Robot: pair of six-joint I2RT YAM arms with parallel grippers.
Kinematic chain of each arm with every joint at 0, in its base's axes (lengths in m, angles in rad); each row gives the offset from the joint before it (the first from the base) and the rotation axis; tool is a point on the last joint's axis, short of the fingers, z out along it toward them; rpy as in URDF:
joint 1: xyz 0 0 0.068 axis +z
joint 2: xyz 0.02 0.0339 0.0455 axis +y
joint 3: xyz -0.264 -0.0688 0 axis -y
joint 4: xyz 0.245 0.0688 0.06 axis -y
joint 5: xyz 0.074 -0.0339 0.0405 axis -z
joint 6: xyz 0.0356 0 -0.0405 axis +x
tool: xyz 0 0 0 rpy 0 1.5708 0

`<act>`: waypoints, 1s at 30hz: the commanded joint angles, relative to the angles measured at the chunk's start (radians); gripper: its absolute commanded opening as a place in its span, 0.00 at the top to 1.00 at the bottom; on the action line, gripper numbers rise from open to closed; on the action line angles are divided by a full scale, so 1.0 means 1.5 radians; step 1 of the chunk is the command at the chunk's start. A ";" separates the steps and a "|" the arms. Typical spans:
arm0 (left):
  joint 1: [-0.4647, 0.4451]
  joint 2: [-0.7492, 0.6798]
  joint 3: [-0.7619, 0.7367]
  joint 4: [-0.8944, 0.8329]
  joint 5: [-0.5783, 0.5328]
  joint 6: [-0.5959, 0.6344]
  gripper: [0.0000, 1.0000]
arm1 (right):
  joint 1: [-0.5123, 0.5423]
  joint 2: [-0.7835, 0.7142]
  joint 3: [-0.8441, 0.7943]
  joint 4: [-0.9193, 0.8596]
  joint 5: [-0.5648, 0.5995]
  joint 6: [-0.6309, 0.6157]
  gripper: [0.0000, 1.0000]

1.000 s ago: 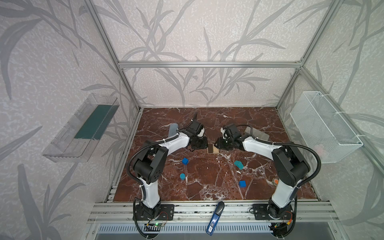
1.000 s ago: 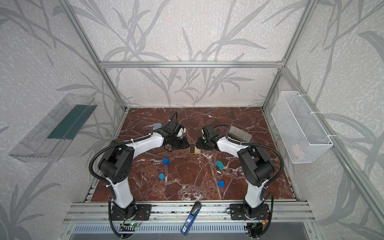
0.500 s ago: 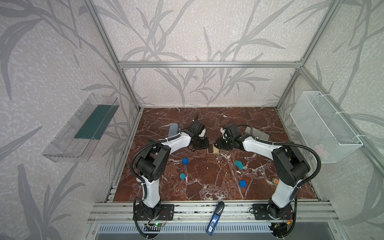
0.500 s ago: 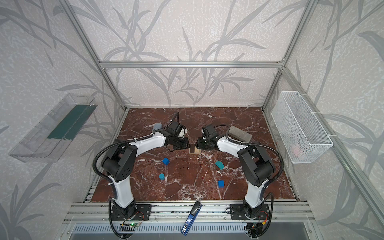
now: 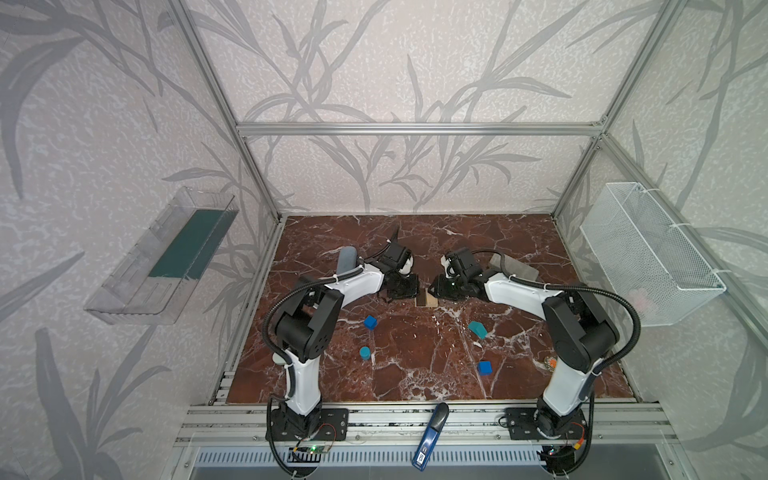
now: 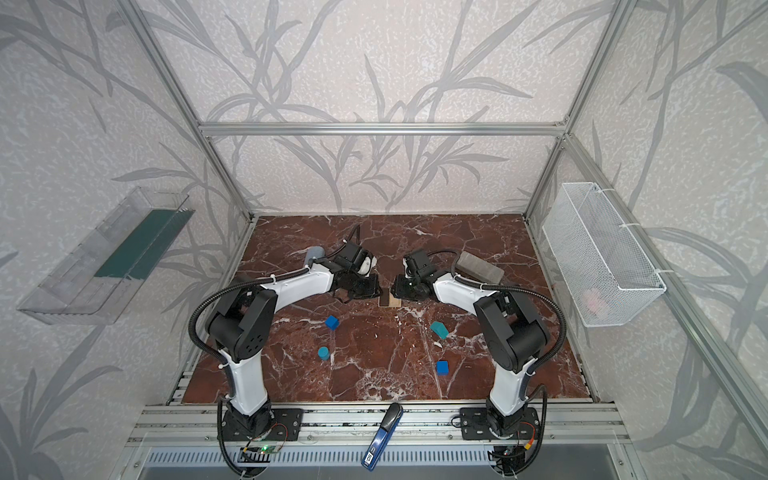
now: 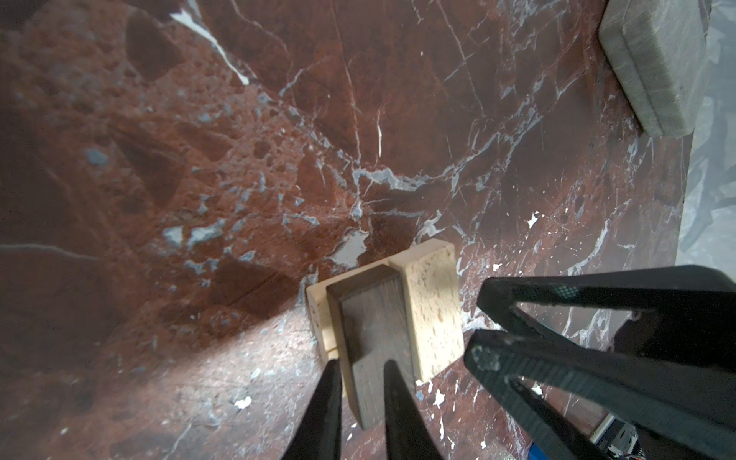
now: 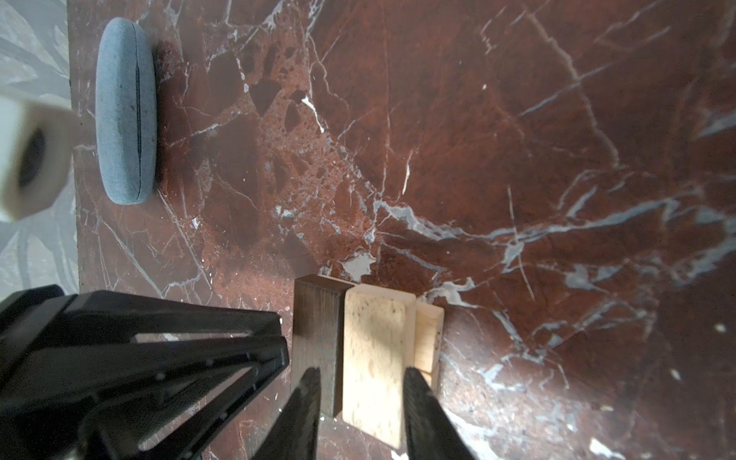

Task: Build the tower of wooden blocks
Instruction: 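Bring both grippers against the stack sides to square the blocks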

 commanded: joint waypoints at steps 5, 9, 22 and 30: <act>-0.005 0.016 0.022 -0.002 0.008 -0.005 0.81 | -0.005 0.017 -0.006 -0.001 -0.009 -0.003 0.64; -0.004 0.020 0.025 -0.002 0.011 -0.004 0.81 | -0.006 0.021 -0.005 -0.001 -0.010 -0.002 0.64; -0.005 0.031 0.034 -0.006 0.014 -0.005 0.84 | -0.007 0.031 -0.001 0.001 -0.014 -0.003 0.64; -0.005 0.033 0.036 -0.008 0.018 -0.005 0.85 | -0.007 0.032 0.001 0.002 -0.016 -0.001 0.65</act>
